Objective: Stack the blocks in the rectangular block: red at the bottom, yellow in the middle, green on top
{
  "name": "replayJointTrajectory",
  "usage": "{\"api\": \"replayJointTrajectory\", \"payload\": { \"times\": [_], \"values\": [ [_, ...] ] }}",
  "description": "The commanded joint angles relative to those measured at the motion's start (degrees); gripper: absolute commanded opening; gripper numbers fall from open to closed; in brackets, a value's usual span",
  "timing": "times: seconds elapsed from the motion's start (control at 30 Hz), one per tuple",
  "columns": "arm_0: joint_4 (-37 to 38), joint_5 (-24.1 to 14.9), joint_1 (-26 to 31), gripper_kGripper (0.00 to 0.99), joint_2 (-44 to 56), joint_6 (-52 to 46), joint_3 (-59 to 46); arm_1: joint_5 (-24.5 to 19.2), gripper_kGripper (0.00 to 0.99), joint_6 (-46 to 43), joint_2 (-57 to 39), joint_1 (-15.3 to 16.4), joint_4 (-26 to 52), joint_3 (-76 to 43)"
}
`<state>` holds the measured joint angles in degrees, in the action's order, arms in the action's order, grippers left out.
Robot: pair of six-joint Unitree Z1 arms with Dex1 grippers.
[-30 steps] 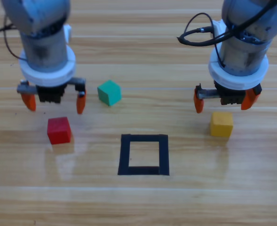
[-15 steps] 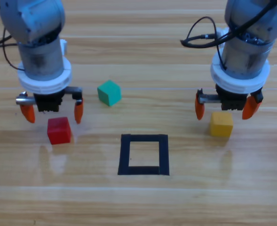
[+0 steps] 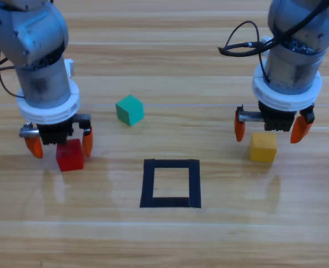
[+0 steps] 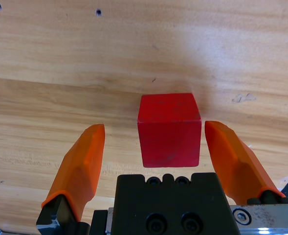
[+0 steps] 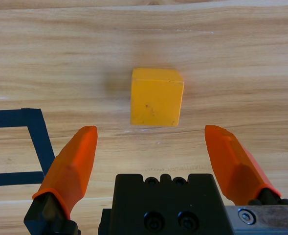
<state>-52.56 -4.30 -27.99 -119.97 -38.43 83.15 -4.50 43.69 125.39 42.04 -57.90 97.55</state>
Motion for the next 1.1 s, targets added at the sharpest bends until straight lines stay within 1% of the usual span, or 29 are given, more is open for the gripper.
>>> {"api": "replayJointTrajectory", "payload": {
  "times": [0.03,0.1,0.2,0.23,0.3,0.4,0.47,0.5,0.57,0.63,0.77,0.9,0.93,1.0,1.1],
  "values": [
    [1.32,1.05,0.92,0.834,0.61,0.73,-1.86,1.69,0.973,0.08,5.48,-3.46,-0.82,-0.87],
    [1.94,1.40,0.92,0.762,0.79,0.99,-2.29,2.39,0.971,-0.10,5.92,-3.46,-0.82,-0.87],
    [2.55,1.57,0.92,0.686,0.61,1.17,-2.56,2.57,0.966,-0.18,6.01,-3.46,-0.82,-0.78],
    [2.82,1.57,0.92,0.641,0.61,1.25,-2.73,2.57,0.963,-0.27,6.10,-3.46,-0.82,-0.78],
    [3.17,1.57,0.92,0.492,0.61,1.52,-3.26,2.66,0.954,-0.36,6.54,-3.46,-0.82,-0.52],
    [3.26,1.57,0.92,0.219,0.61,2.40,-3.79,3.45,0.951,-1.15,7.50,-3.46,-0.82,0.01],
    [3.26,1.49,0.92,0.107,0.79,3.10,-3.88,3.36,0.953,-2.29,7.33,-3.46,-0.82,0.27],
    [3.26,1.49,0.92,0.081,0.79,3.45,-3.79,2.74,0.954,-2.47,6.98,-3.46,-0.82,0.27],
    [3.26,1.49,0.92,0.055,0.88,3.80,-3.70,1.69,0.956,-2.65,6.62,-3.46,-0.82,0.36],
    [3.17,1.49,0.83,0.000,0.79,4.15,-3.26,1.25,0.956,-3.00,6.71,-3.46,-0.82,0.45],
    [2.38,1.31,0.31,0.000,0.79,4.33,-0.71,0.37,0.956,-3.79,7.86,-3.46,-0.82,1.15],
    [-3.07,1.22,-3.39,0.000,-0.35,3.63,6.85,-0.86,0.954,-3.61,9.61,-3.46,-0.82,2.21],
    [-5.27,1.13,-4.70,0.000,-0.97,3.10,9.75,-0.68,0.945,-3.61,10.32,-3.46,-0.82,2.56],
    [-8.08,1.05,-6.90,0.000,-1.85,2.48,13.53,-0.33,0.896,-3.61,11.11,-3.46,-0.82,2.65],
    [-10.63,1.22,-9.98,0.000,-2.73,0.37,16.78,0.02,0.811,-3.61,12.07,-3.46,-1.17,3.26]
  ]
}}
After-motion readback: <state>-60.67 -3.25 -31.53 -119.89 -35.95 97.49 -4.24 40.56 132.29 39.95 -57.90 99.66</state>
